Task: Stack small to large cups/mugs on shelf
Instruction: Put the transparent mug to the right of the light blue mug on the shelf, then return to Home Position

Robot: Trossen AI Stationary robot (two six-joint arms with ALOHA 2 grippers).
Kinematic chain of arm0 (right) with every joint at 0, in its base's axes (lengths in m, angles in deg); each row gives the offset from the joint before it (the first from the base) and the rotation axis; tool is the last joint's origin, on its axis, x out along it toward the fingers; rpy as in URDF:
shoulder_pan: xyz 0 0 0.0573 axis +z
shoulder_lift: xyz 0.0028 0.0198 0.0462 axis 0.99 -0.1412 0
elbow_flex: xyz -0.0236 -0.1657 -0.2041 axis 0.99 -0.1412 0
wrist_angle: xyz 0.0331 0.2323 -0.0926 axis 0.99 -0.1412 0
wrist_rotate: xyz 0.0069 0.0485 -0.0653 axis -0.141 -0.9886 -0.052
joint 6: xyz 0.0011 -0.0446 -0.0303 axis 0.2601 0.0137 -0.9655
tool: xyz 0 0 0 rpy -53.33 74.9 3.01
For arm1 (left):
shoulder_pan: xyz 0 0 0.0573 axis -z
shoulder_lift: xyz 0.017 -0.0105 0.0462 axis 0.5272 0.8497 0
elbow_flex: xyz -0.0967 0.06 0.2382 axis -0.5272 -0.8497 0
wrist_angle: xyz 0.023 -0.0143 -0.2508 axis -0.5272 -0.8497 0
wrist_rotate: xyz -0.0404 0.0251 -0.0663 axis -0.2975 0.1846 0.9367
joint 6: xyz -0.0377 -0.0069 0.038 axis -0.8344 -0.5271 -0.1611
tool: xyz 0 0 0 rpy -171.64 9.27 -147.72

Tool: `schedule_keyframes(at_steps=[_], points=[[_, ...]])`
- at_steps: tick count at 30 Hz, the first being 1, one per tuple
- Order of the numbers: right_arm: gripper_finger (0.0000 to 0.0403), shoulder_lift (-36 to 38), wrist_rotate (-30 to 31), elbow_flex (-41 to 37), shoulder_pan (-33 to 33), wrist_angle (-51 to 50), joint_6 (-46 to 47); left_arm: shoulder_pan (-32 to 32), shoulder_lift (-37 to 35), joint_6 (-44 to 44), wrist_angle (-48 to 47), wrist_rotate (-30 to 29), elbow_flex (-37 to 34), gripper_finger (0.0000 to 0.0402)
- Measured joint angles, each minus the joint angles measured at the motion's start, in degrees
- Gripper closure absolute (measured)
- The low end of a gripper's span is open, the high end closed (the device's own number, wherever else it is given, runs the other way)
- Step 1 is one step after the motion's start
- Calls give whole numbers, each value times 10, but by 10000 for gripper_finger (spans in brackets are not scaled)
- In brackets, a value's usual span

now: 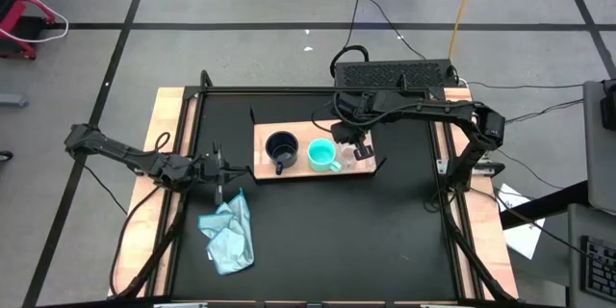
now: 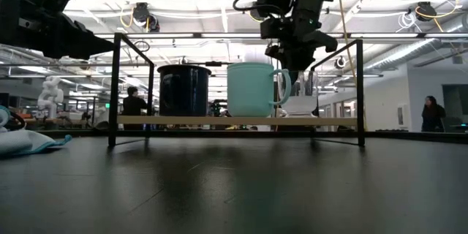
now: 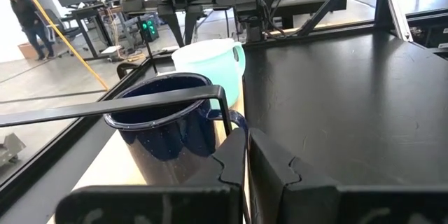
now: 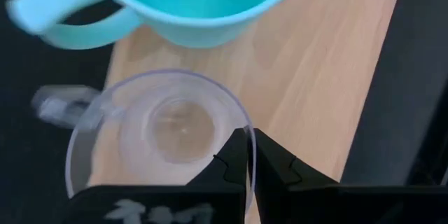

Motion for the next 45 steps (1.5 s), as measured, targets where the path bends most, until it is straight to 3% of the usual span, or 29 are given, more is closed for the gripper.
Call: schedule_keyframes(at_steps=[7, 20, 29, 39, 42, 45], points=[[399, 0, -2, 0, -2, 2, -3, 0, 0, 1, -3, 0, 0, 378], [317, -2, -29, -2, -1, 0, -4, 0, 0, 0, -6, 0, 0, 378], [288, -2, -29, 32, -1, -13, 3, 0, 0, 0, -6, 1, 0, 378], [292, 14, -31, 74, 15, -80, 31, 0, 0, 1, 19, 0, 0, 378], [313, 42, -33, 74, 27, -82, 42, 0, 0, 12, 44, 1, 0, 378], [352, 86, -76, 73, 35, -79, 56, 0, 0, 29, 46, 1, 12, 390]])
